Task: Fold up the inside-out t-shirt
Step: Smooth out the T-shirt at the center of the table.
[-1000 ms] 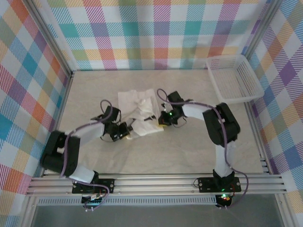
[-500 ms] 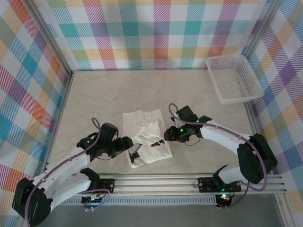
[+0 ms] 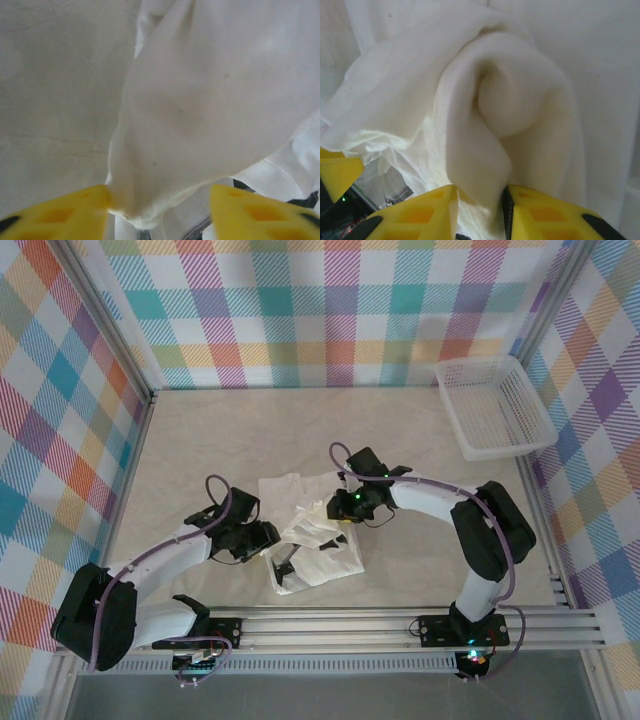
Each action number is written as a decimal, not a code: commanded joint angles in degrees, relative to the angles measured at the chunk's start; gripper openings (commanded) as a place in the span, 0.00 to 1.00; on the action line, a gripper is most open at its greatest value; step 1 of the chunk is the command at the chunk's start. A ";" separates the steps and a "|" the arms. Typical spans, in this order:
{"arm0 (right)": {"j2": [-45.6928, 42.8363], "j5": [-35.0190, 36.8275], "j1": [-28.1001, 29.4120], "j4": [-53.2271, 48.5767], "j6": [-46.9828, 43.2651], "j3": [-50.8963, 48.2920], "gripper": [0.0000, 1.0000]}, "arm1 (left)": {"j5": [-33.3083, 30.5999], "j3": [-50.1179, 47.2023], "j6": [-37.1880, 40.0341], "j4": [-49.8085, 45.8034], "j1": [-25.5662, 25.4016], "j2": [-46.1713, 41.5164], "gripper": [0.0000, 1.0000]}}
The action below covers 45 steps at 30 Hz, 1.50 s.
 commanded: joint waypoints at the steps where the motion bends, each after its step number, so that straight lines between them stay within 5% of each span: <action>1: -0.92 -2.36 1.04 0.13 0.15 1.29 0.18 | -0.51 -0.68 0.65 1.75 0.48 -0.64 0.38; 7: -3.63 -4.05 1.09 0.01 2.73 -1.01 0.11 | -0.32 0.80 0.58 -0.19 0.42 -2.23 0.00; 12: -2.28 -8.67 -1.23 2.93 7.67 2.72 0.07 | 3.19 6.29 -1.25 3.88 2.53 -1.02 0.00; 18: 9.22 -8.88 -8.62 4.12 10.94 14.00 0.05 | 7.22 16.00 -1.47 14.21 10.95 12.50 0.00; 20: 14.47 -9.54 -10.46 4.14 10.98 18.88 0.15 | 8.57 19.49 -1.52 17.41 13.40 19.17 0.00; 21: 17.38 -10.24 -11.18 2.45 10.00 22.45 0.28 | 9.12 21.35 -1.55 18.41 14.81 22.35 0.00; 27: 18.82 -7.95 -14.94 -1.91 6.34 27.61 0.42 | 12.36 26.70 -1.85 21.35 21.85 29.99 0.38; 37: 8.81 -0.04 -13.38 2.44 -14.52 11.15 0.58 | 6.51 18.98 10.82 10.07 26.63 18.61 0.56; 45: 18.13 3.24 -10.10 0.18 -19.77 20.03 0.69 | 6.57 13.99 13.78 7.98 24.26 15.68 0.75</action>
